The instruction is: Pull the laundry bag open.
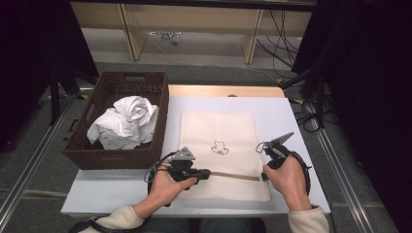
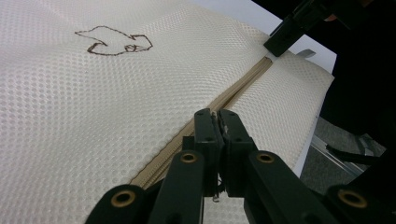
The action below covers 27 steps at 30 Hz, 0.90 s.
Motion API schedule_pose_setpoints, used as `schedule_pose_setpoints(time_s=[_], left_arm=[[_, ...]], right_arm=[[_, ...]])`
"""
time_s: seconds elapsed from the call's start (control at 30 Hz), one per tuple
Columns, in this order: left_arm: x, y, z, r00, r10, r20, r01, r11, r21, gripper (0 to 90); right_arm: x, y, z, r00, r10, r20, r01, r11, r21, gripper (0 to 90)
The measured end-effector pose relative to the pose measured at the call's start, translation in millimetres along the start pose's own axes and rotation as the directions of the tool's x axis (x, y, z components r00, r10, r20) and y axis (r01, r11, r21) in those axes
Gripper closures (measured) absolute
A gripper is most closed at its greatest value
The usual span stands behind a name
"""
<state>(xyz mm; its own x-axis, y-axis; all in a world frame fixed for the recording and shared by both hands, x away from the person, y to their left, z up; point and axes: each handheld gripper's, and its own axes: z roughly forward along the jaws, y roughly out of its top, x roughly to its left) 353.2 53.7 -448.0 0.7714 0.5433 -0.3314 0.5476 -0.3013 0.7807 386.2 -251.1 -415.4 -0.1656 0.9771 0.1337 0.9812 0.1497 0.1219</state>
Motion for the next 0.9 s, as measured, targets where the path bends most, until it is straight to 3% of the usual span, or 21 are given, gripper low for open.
schedule_pose_setpoints(time_s=[0.07, 0.1, 0.13, 0.17, 0.2, 0.4, 0.47, 0.57, 0.63, 0.7, 0.73, 0.9], left_arm=[[1.5, -0.2, -1.8, 1.0, 0.002, -0.004, -0.002, 1.0, 0.006, 86.7], [1.7, -0.3, -1.9, 1.0, 0.001, 0.0, -0.001, 1.0, 0.002, 86.7], [1.3, -0.7, -1.8, 1.0, -0.003, 0.0, 0.003, 1.0, -0.001, 86.6], [1.1, -1.0, -1.9, 1.0, -0.002, -0.002, 0.002, 1.0, 0.0, 86.6], [1.1, -1.2, -1.9, 1.0, -0.002, -0.002, 0.002, 1.0, 0.0, 86.7], [2.4, -1.6, -3.6, 1.0, -0.002, -0.003, 0.002, 0.9999, 0.011, 86.6], [3.9, -1.7, -5.2, 0.9999, 0.003, -0.014, -0.002, 1.0, 0.009, 86.7], [3.9, -2.3, -5.4, 1.0, -0.005, -0.006, 0.005, 1.0, 0.001, 86.6], [4.7, -3.0, -6.1, 1.0, -0.001, -0.006, 0.001, 1.0, 0.006, 86.7], [5.3, -3.2, -7.0, 1.0, -0.005, -0.002, 0.005, 1.0, 0.005, 86.6], [6.2, -3.5, -8.7, 0.9999, -0.006, -0.013, 0.006, 1.0, 0.002, 86.7], [8.8, -5.0, -10.7, 1.0, -0.003, -0.009, 0.003, 1.0, 0.006, 86.7]], right_arm=[[-0.9, 0.1, 0.5, 1.0, 0.001, 0.003, -0.001, 1.0, 0.0, 84.1], [-3.7, -0.1, 3.4, 0.9994, -0.033, 0.005, 0.034, 0.998, -0.048, 84.1], [-5.3, 0.5, 2.6, 0.9987, -0.051, 0.0, 0.051, 0.998, -0.035, 84.1], [-4.8, 0.2, 3.1, 0.9987, -0.051, 0.002, 0.051, 0.998, -0.046, 84.1], [-1.0, 0.0, 0.3, 1.0, -0.001, -0.001, 0.001, 1.0, -0.003, 84.1], [-0.6, 0.1, 0.3, 1.0, 0.0, -0.002, 0.0, 1.0, 0.001, 84.1], [-1.9, -0.5, 3.6, 0.9999, -0.012, -0.002, 0.012, 0.999, -0.05, 84.1], [-1.2, -0.5, 3.3, 1.0, -0.007, 0.004, 0.007, 0.999, -0.046, 84.1], [-4.5, 0.2, 4.6, 0.9988, -0.048, 0.001, 0.048, 0.997, -0.057, 84.1], [-0.5, 0.1, 1.2, 0.9999, 0.0, 0.01, 0.0, 1.0, -0.016, 84.1], [-4.4, 0.0, 4.7, 0.999, -0.045, 0.006, 0.045, 0.997, -0.058, 84.1], [-4.9, 0.7, 4.2, 0.9982, -0.06, 0.001, 0.06, 0.997, -0.046, 84.1]])
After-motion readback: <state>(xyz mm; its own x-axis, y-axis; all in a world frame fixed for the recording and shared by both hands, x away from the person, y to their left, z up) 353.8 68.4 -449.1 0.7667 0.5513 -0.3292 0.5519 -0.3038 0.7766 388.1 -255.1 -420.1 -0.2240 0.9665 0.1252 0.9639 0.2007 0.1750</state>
